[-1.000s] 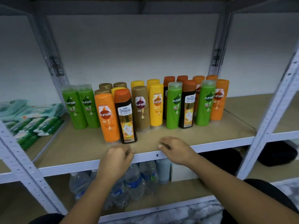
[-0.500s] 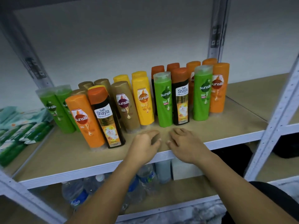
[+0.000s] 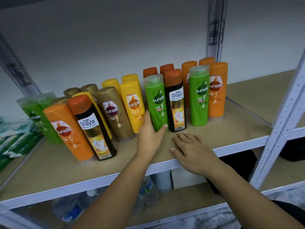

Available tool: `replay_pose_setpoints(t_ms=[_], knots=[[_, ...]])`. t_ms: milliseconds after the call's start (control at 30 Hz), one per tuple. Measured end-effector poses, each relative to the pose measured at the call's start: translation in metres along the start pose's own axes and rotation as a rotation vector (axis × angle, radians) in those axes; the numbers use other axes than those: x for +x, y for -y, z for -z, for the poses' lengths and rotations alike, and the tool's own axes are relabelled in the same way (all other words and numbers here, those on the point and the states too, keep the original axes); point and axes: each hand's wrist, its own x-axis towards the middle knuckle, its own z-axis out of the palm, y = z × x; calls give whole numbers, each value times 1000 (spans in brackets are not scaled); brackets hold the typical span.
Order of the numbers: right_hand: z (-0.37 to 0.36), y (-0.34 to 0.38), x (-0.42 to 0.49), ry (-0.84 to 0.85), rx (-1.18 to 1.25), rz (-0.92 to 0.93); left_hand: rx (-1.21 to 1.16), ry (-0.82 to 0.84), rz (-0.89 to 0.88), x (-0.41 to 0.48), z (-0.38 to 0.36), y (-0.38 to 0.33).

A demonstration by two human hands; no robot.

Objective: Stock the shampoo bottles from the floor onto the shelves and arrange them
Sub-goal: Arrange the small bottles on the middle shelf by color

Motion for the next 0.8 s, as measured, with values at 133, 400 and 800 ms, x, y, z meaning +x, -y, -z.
replay_pose_setpoints(t_ms=[133,400,800], knots=[[-1,0,-2,-41,3,0,17,-48,-7,6,-5,-7],[-2,5,-2,-59,-22,6,10,0,-17,-15,17,-4],[32,-26,14,-641,534,-359,-111,111,20,-25,27,0]])
